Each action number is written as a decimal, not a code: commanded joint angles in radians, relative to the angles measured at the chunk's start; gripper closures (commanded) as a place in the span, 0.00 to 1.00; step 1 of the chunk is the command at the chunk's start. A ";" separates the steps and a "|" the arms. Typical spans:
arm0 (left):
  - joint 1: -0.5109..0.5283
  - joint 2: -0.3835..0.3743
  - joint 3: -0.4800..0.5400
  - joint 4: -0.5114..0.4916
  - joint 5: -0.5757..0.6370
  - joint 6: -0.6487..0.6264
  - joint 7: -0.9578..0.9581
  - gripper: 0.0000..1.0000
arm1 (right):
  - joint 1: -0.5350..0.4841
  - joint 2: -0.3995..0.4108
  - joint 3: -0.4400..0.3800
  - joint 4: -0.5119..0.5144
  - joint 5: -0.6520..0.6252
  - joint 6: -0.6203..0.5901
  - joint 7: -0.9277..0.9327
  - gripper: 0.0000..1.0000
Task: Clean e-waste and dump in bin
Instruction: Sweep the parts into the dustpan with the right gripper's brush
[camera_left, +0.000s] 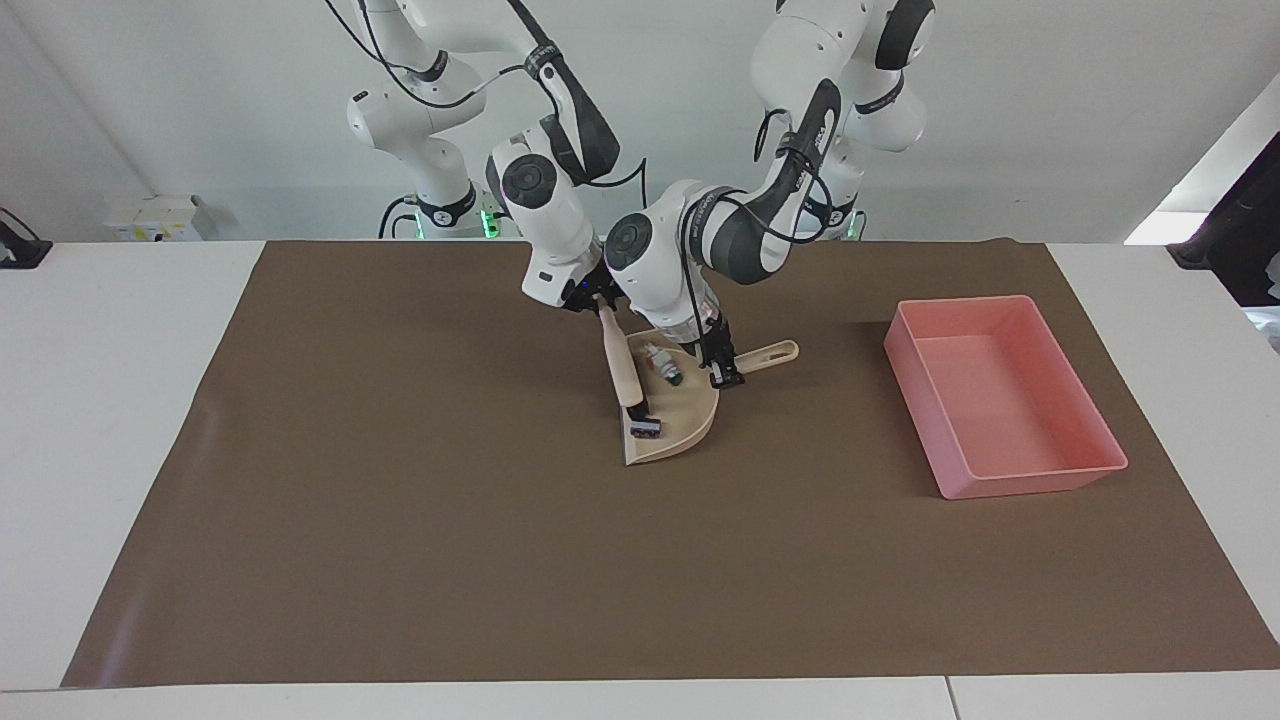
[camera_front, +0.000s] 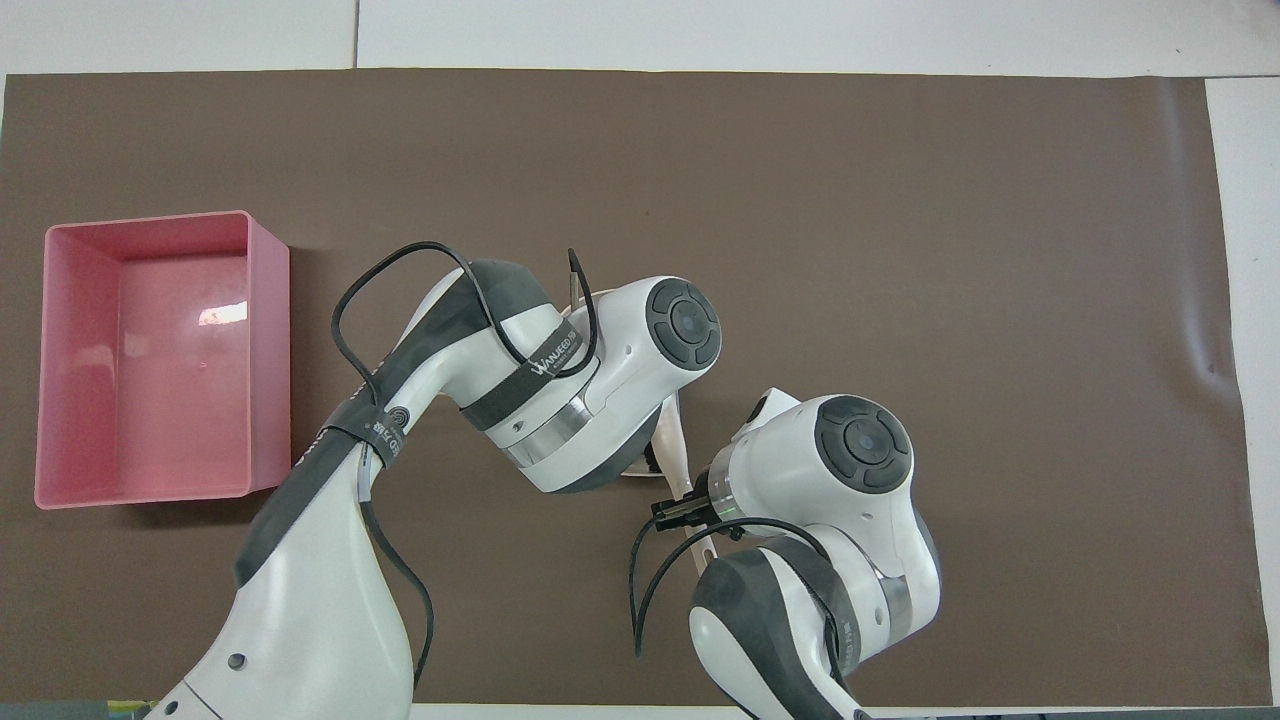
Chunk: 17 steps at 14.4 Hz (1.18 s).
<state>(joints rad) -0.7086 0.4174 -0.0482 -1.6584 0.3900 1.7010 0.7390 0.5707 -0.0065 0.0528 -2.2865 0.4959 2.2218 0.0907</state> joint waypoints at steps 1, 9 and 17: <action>-0.025 0.008 0.010 0.002 -0.017 -0.006 0.031 1.00 | 0.009 0.034 0.002 0.061 0.070 0.003 -0.039 1.00; -0.008 0.003 0.008 -0.032 -0.046 0.112 0.145 1.00 | 0.005 0.030 -0.004 0.064 -0.048 -0.049 -0.028 1.00; 0.055 -0.124 0.008 -0.173 -0.131 0.259 0.168 1.00 | -0.080 -0.163 -0.005 0.062 -0.204 -0.331 0.081 1.00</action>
<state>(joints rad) -0.6673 0.3976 -0.0396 -1.7155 0.2804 1.8841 0.8848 0.5371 -0.0875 0.0415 -2.2127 0.3142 1.9542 0.1557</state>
